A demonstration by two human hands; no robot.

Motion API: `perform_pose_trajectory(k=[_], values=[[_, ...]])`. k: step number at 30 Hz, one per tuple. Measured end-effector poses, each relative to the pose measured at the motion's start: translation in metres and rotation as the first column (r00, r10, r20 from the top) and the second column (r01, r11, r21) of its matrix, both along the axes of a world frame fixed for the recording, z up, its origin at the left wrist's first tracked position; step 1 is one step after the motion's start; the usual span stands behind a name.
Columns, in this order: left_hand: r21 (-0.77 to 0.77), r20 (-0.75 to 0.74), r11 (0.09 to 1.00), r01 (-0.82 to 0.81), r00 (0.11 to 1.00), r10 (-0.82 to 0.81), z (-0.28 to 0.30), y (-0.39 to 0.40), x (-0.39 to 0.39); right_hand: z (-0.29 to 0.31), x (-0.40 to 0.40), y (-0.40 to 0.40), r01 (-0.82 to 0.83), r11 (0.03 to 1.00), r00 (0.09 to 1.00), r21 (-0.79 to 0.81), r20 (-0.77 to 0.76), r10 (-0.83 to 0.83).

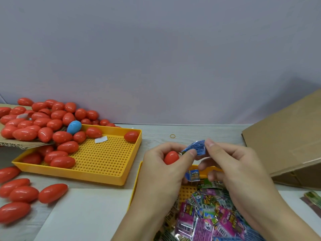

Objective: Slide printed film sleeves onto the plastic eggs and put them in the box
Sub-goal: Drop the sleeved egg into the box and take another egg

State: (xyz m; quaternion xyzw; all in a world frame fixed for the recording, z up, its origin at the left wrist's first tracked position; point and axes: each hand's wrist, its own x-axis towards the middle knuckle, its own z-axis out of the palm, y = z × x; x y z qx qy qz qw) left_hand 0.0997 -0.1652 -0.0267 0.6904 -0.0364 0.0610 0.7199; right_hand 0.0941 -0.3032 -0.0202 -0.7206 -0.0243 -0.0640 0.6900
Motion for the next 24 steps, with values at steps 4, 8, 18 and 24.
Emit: perform_pose_trajectory(k=[4, 8, 18, 24], values=[[-0.041, 0.003, 0.999, 0.013, 1.000, -0.013, 0.0027, -0.0019, -0.0007, 0.0031, 0.0007, -0.0013, -0.057, 0.956, 0.996, 0.289, -0.055, 0.076], [-0.067, 0.024, 0.997, 0.026, 0.999, -0.025, 0.0052, -0.0030, -0.0023, 0.0006, 0.0004, -0.0007, -0.102, 0.985, 0.995, 0.136, 0.003, 0.103], [-0.104, 0.020, 0.995, -0.004, 1.000, 0.006, 0.0022, -0.0004, -0.0003, 0.0013, -0.0017, -0.0030, -0.139, 0.985, 0.990, 0.106, 0.036, 0.136], [-0.026, 0.083, 0.999, -0.048, 0.995, 0.050, 0.0042, -0.0004, -0.0018, 0.0057, -0.0050, 0.0001, -0.103, 0.993, 0.986, -0.048, 0.127, 0.108]])
